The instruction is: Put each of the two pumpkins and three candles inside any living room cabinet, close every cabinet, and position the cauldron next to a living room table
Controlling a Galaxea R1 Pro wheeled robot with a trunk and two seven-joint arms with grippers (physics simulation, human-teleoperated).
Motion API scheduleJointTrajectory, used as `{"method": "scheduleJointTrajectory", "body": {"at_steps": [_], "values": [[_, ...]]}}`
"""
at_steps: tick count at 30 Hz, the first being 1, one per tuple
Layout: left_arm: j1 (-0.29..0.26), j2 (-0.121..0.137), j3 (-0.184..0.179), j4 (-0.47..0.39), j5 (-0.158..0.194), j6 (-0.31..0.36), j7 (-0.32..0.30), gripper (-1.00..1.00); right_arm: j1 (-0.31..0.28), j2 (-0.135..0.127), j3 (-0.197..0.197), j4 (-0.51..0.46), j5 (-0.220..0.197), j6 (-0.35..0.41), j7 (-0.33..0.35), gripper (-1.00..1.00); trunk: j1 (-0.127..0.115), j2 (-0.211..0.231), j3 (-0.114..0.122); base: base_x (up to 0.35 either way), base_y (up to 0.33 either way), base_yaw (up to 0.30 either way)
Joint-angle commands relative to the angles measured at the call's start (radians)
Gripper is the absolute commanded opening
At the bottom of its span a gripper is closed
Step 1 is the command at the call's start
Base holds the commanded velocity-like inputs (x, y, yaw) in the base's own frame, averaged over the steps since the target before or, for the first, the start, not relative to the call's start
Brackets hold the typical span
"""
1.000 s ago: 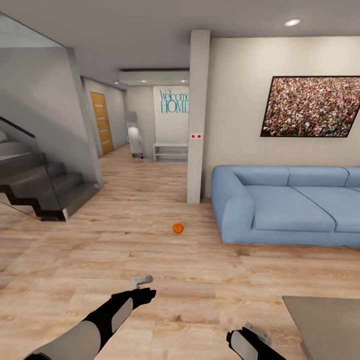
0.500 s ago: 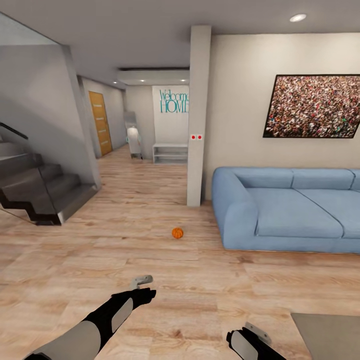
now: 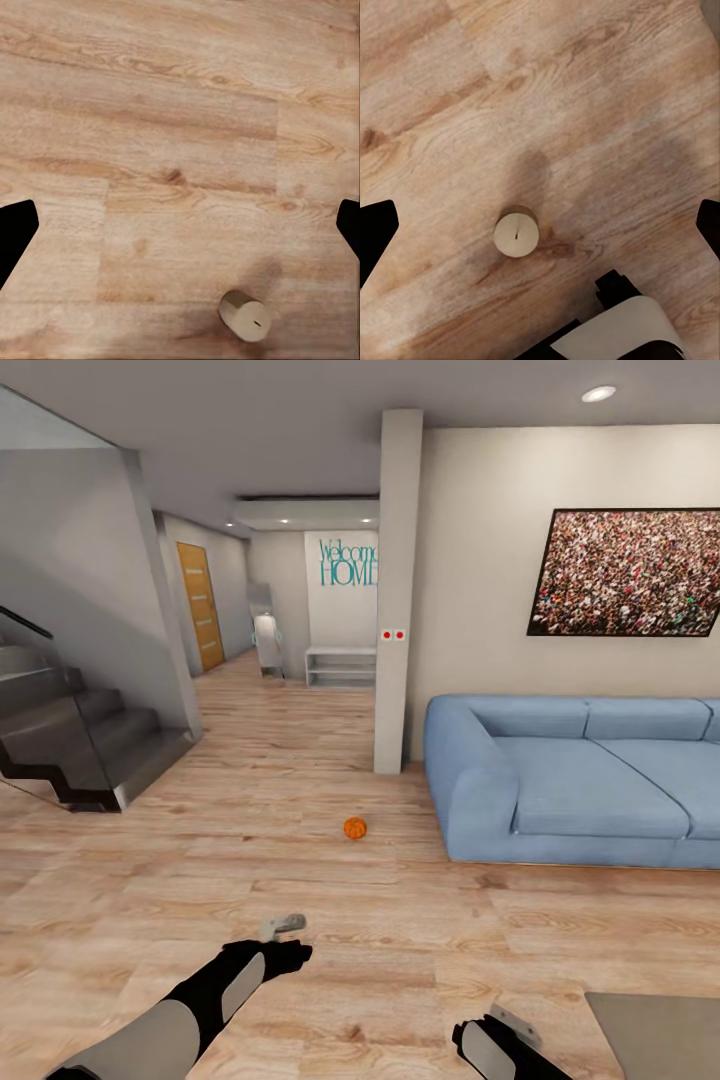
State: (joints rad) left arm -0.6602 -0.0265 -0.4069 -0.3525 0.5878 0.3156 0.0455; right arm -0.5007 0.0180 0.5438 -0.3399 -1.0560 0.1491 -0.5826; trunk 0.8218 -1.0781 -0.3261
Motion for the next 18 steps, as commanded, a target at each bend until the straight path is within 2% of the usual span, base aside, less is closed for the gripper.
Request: {"method": "scheduleJointTrajectory", "body": {"at_steps": [1,2,3,5,6,10,12,14,18], "values": [[-0.001,0.001,-0.006,-0.004,0.009,0.032,0.005,1.00,-0.001,-0.001,0.007,-0.001,-0.002,0.008,-0.007,1.00,0.000,-0.001,-0.001,0.002,0.000,0.000],[-0.001,0.001,-0.005,-0.009,0.009,0.065,0.005,1.00,-0.001,-0.001,0.007,0.001,-0.002,0.010,-0.007,1.00,0.000,-0.001,-0.001,0.002,0.000,0.000],[-0.003,0.003,-0.003,-0.029,0.011,0.126,0.005,1.00,-0.001,0.000,0.008,0.009,-0.002,0.014,-0.007,1.00,0.000,-0.001,-0.001,0.001,0.000,0.000],[-0.006,0.004,-0.002,-0.061,0.012,0.182,0.008,1.00,-0.001,0.001,0.008,0.024,-0.003,0.017,-0.007,1.00,0.000,-0.001,-0.001,0.000,0.000,0.000],[-0.009,0.005,-0.001,-0.101,0.014,0.237,0.013,1.00,-0.001,0.004,0.008,0.044,-0.003,0.022,-0.006,1.00,0.000,-0.001,-0.001,0.000,0.000,0.000],[-0.015,0.006,0.003,-0.178,0.016,0.341,0.042,1.00,-0.001,0.009,0.011,0.074,-0.002,0.068,-0.006,1.00,0.000,-0.001,-0.001,0.000,0.000,0.000],[-0.024,0.006,0.004,-0.219,0.019,0.403,0.081,1.00,-0.001,0.012,0.023,0.084,0.006,0.114,-0.005,1.00,0.000,-0.001,-0.001,0.000,0.000,0.000],[-0.031,0.005,0.006,-0.239,0.021,0.438,0.105,1.00,-0.001,0.013,0.032,0.088,0.013,0.135,0.002,1.00,0.000,-0.001,-0.001,0.000,0.000,0.000],[-0.039,0.003,0.010,-0.307,0.025,0.482,0.138,1.00,-0.001,0.014,0.045,0.094,0.025,0.164,0.068,1.00,0.000,-0.001,-0.001,0.000,0.000,0.000]]}}
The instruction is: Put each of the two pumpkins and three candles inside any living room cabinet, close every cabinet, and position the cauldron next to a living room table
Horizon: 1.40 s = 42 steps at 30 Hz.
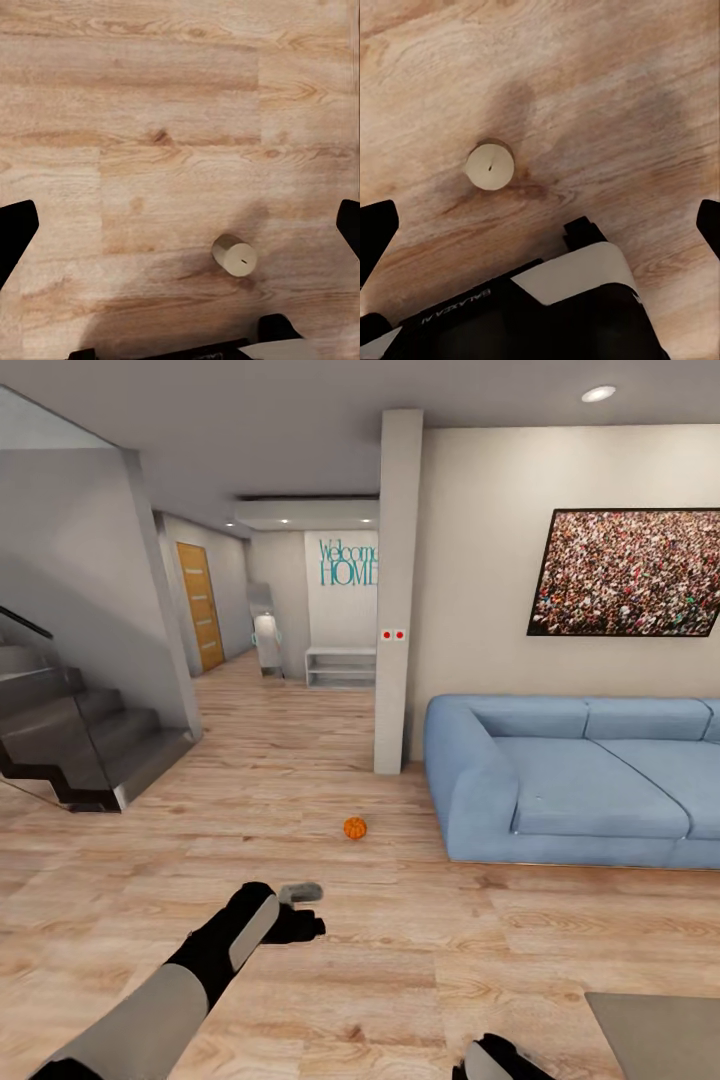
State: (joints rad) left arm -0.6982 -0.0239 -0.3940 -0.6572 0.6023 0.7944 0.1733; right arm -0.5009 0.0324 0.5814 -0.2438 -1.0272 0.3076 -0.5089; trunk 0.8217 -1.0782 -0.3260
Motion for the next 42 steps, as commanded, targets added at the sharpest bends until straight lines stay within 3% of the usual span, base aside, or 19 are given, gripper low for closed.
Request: {"method": "scheduleJointTrajectory", "body": {"at_steps": [1,6,18,26,32,42], "values": [[-0.003,0.000,-0.003,-0.020,0.011,0.008,0.016,1.00,-0.001,-0.001,0.009,-0.001,-0.003,0.009,0.010,1.00,0.000,-0.001,-0.001,0.000,0.000,0.000],[-0.016,0.001,-0.003,-0.076,0.011,0.020,0.026,1.00,-0.001,-0.003,0.013,0.001,-0.001,0.012,0.032,1.00,0.000,-0.001,-0.001,0.000,0.000,0.000],[-0.024,0.002,0.022,-0.109,0.010,0.035,0.028,1.00,-0.001,-0.003,0.015,-0.001,0.000,0.004,0.038,1.00,0.046,-0.085,-0.039,0.000,0.000,0.000],[-0.024,0.002,0.025,-0.112,0.011,0.084,0.024,1.00,-0.001,-0.001,0.018,-0.005,0.015,0.000,0.039,1.00,0.077,-0.141,-0.064,0.000,0.000,0.000],[-0.024,0.004,0.026,-0.116,0.011,0.158,0.013,1.00,-0.001,0.000,0.020,-0.005,0.020,-0.030,0.040,1.00,0.100,-0.183,-0.083,0.000,0.000,0.000],[-0.024,0.004,0.026,-0.140,0.014,0.197,0.010,1.00,-0.001,0.011,0.044,-0.010,0.030,-0.045,0.041,1.00,0.138,-0.253,-0.114,0.000,0.000,0.000]]}}
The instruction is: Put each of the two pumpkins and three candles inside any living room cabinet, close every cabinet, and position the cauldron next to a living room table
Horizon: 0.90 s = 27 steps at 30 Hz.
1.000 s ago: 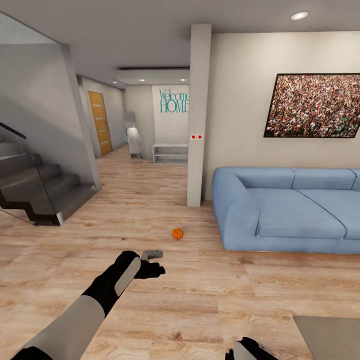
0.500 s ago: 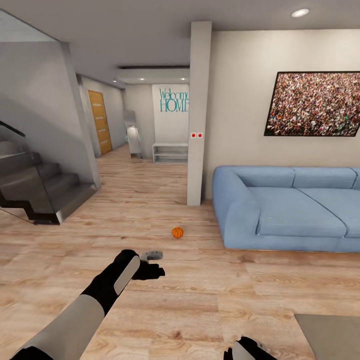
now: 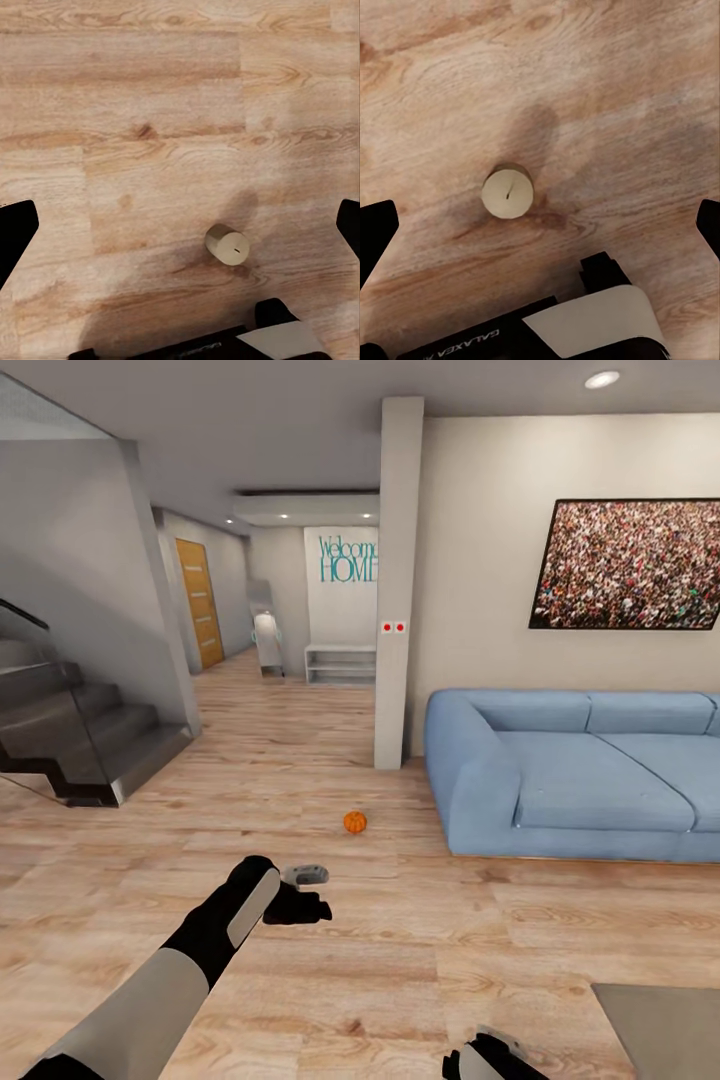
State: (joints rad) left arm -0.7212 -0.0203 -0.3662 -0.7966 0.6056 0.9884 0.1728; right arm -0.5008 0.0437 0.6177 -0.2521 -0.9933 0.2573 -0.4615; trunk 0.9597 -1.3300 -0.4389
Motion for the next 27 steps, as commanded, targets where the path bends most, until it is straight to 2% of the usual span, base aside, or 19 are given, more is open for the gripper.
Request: {"method": "scheduleJointTrajectory", "body": {"at_steps": [1,16,20,27], "values": [[-0.001,0.000,-0.002,-0.003,0.011,0.007,0.010,1.00,-0.001,0.000,0.010,-0.002,-0.003,0.005,-0.006,1.00,0.004,-0.008,-0.004,0.000,0.000,0.000],[0.002,-0.001,-0.003,-0.009,0.010,0.025,0.010,1.00,-0.001,0.006,0.019,-0.005,0.001,-0.003,-0.006,1.00,0.061,-0.113,-0.051,0.000,0.000,0.000],[0.002,-0.001,-0.004,-0.009,0.010,0.024,0.011,1.00,-0.001,0.010,0.020,-0.004,0.001,-0.055,-0.005,1.00,0.077,-0.141,-0.064,0.000,0.000,0.000],[0.003,-0.001,-0.005,-0.009,0.010,0.024,0.011,1.00,-0.001,0.014,0.018,-0.005,0.001,-0.081,-0.005,1.00,0.104,-0.190,-0.086,0.000,0.000,0.000]]}}
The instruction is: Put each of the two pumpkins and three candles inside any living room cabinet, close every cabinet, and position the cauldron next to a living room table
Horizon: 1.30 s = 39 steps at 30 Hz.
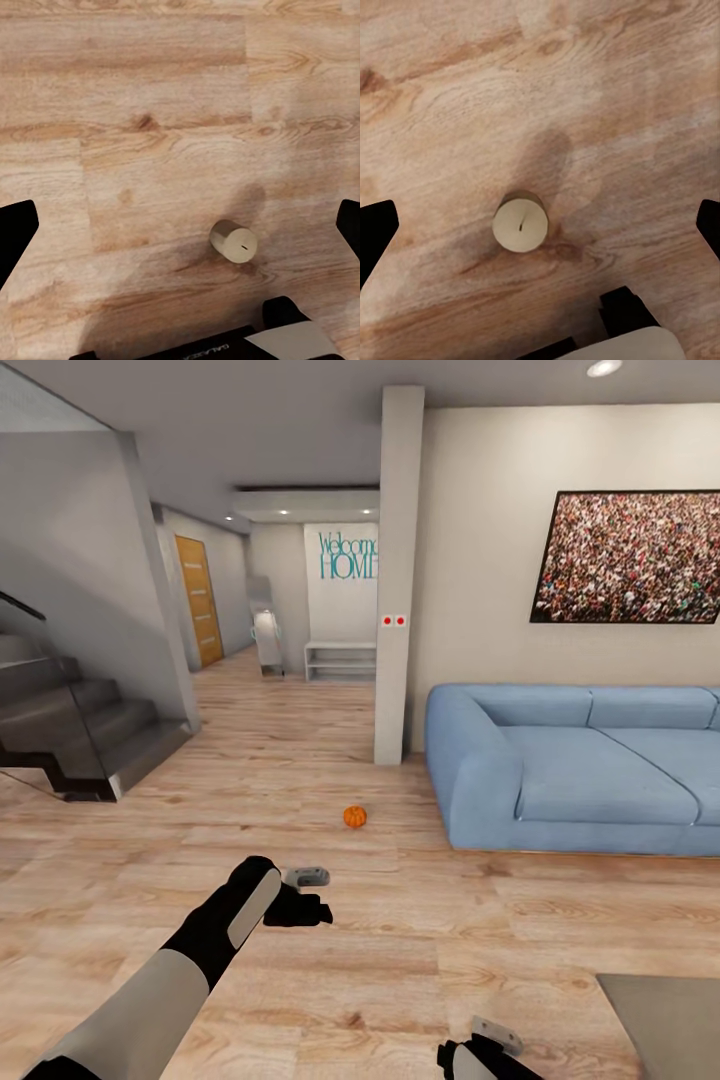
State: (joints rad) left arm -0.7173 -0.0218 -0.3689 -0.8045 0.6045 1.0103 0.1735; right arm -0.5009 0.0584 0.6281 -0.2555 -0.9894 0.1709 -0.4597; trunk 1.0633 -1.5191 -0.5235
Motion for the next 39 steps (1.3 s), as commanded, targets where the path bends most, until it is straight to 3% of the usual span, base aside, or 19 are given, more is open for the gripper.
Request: {"method": "scheduleJointTrajectory", "body": {"at_steps": [1,15,19,22,24,25,27,28,30,32,34,39], "values": [[-0.001,0.000,-0.002,-0.001,0.011,0.002,0.010,1.00,-0.001,0.000,0.007,-0.002,-0.003,0.005,-0.007,1.00,0.004,-0.008,-0.004,0.000,0.000,0.000],[-0.001,-0.002,-0.008,-0.004,0.011,0.003,0.010,1.00,-0.001,0.014,0.011,-0.002,-0.002,0.001,-0.007,1.00,0.058,-0.106,-0.048,0.000,0.000,0.000],[-0.001,-0.005,-0.007,-0.018,0.011,0.003,0.008,1.00,-0.001,0.018,0.029,-0.002,-0.002,-0.001,-0.007,1.00,0.073,-0.134,-0.061,0.000,0.000,0.000],[-0.001,-0.003,-0.001,-0.019,0.012,0.005,-0.032,1.00,-0.001,0.018,0.034,-0.001,-0.002,-0.002,-0.007,1.00,0.084,-0.155,-0.070,0.000,0.000,0.000],[-0.001,-0.002,0.001,-0.017,0.013,0.005,-0.086,1.00,-0.001,0.018,0.035,-0.001,-0.002,-0.002,-0.007,1.00,0.092,-0.169,-0.076,0.000,0.000,0.000],[-0.002,-0.001,0.001,-0.019,0.014,0.007,-0.154,1.00,-0.001,0.018,0.036,-0.001,-0.002,-0.003,-0.007,1.00,0.096,-0.176,-0.079,0.000,0.000,0.000],[-0.003,0.001,0.002,-0.020,0.015,0.015,-0.228,1.00,-0.001,0.018,0.037,-0.001,-0.002,-0.004,-0.006,1.00,0.104,-0.190,-0.086,0.000,0.000,0.000],[-0.004,0.002,0.002,-0.020,0.016,0.029,-0.300,1.00,-0.001,0.018,0.038,-0.001,-0.002,-0.005,-0.006,1.00,0.107,-0.197,-0.089,0.000,0.000,0.000],[-0.004,0.006,0.002,-0.021,0.016,0.037,-0.368,1.00,-0.001,0.018,0.038,-0.001,-0.002,-0.006,-0.006,1.00,0.115,-0.211,-0.095,0.000,0.000,0.000],[-0.004,0.022,0.001,-0.030,0.016,0.037,-0.493,1.00,-0.001,0.017,0.039,-0.001,-0.002,-0.008,-0.007,1.00,0.123,-0.225,-0.101,0.000,0.000,0.000],[-0.004,0.032,0.001,-0.035,0.014,0.037,-0.555,1.00,-0.001,0.017,0.039,-0.001,-0.002,-0.009,-0.006,1.00,0.130,-0.239,-0.108,0.000,0.000,0.000],[-0.004,0.106,0.001,-0.045,0.013,0.037,-0.800,1.00,-0.001,0.019,0.040,-0.001,-0.002,-0.010,-0.006,1.00,0.150,-0.274,-0.123,0.000,0.000,0.000]]}}
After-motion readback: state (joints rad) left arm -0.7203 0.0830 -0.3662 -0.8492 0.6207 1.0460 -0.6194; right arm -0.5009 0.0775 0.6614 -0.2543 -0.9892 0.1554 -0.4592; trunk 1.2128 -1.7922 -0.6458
